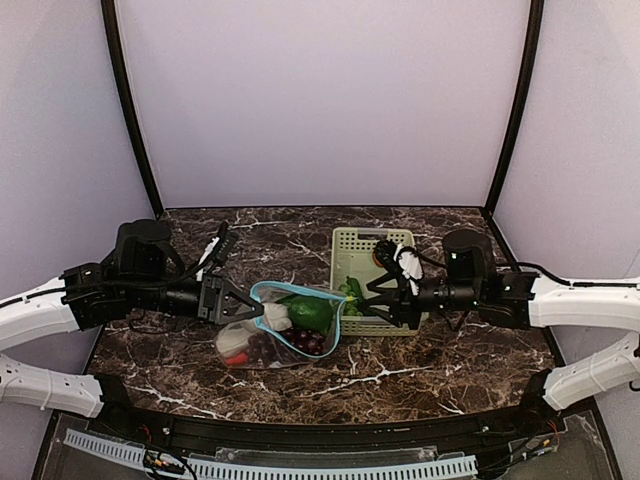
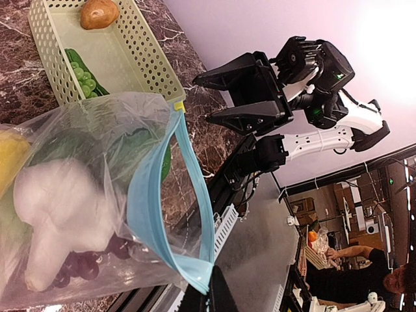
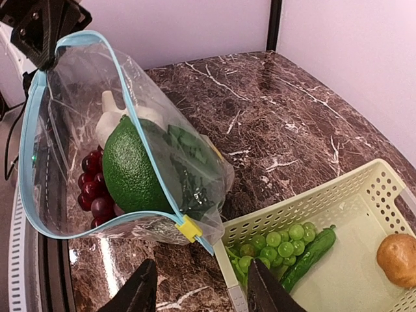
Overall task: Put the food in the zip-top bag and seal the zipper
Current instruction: Pass from the left arm to the right
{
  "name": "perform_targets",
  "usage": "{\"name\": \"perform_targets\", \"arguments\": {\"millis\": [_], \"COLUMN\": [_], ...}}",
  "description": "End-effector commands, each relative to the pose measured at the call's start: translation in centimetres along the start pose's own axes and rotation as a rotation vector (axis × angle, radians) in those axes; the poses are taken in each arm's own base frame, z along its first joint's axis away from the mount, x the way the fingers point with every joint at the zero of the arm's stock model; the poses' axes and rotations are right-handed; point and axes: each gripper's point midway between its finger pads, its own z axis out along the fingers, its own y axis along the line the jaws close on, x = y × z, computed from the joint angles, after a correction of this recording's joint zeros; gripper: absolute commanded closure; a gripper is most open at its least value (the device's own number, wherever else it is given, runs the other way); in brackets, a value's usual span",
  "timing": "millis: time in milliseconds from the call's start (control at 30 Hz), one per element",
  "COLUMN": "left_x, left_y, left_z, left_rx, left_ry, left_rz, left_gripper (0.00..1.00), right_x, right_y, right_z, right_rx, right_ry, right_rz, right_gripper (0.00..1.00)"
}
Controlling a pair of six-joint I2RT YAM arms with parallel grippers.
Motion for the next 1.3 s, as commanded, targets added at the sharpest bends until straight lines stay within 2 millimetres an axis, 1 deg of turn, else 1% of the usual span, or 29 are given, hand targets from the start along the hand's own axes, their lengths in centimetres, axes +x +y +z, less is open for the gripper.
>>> {"name": "perform_targets", "arguments": {"millis": [0,67,167,367,400,567,700,800,867,1000,1033,1267], "left_x": [-0.6,-0.6,-0.6,-0.6,-0.6,-0.6,-0.6,-0.7,-0.7,-0.6,-0.7,-0.6], "left_y": [-1.4,-1.4,-1.5,-1.4,-1.5,-1.5,-1.5,-1.5,-1.5,-1.5,-1.5,-1.2], "left_z": [-0.4,-0.3,-0.3,-0.4,-0.4,-0.4,-0.3,-0.3,-0.3,-0.3,-0.4,-0.6], "left_rx": [0.036,0.037,0.038,0.036,0.037,0.037,0.037,0.038,0.039,0.036,0.035,0.025], "left_ry": [-0.015,-0.012,-0.01,-0.01,-0.009,-0.008,-0.006,-0.006,-0.005,-0.004,-0.006,-0.01], "left_rz": [0.023,0.025,0.026,0.026,0.026,0.028,0.03,0.031,0.03,0.029,0.03,0.027], "left_gripper": [0.99,0.99,0.99,0.99,0.99,0.99,0.99,0.99,0.99,0.99,0.99,0.99], "right_x": [-0.7,-0.4,-0.1,0.3,0.3,0.4,0.6,0.9,0.8,0.8,0.8,0.2], "right_y": [0.2,0.4,0.4,-0.4,-0.5,-0.7,-0.5,-0.4,-0.4,-0.3,-0.3,-0.1], "right_z": [1.0,1.4,2.0,2.9,2.9,3.3,3.7,4.0,4.0,4.1,4.1,3.4], "right_rx": [-0.045,-0.063,-0.081,-0.054,-0.053,-0.059,-0.08,-0.092,-0.099,-0.107,-0.107,-0.106], "right_ry": [-0.022,-0.01,0.002,0.018,0.019,0.026,0.04,0.055,0.053,0.057,0.057,0.043], "right_rz": [-0.059,-0.062,-0.065,-0.083,-0.085,-0.089,-0.085,-0.082,-0.08,-0.078,-0.078,-0.074], "right_gripper": [0.58,0.59,0.63,0.65,0.67,0.69,0.79,0.84,0.87,0.98,0.99,1.0]}}
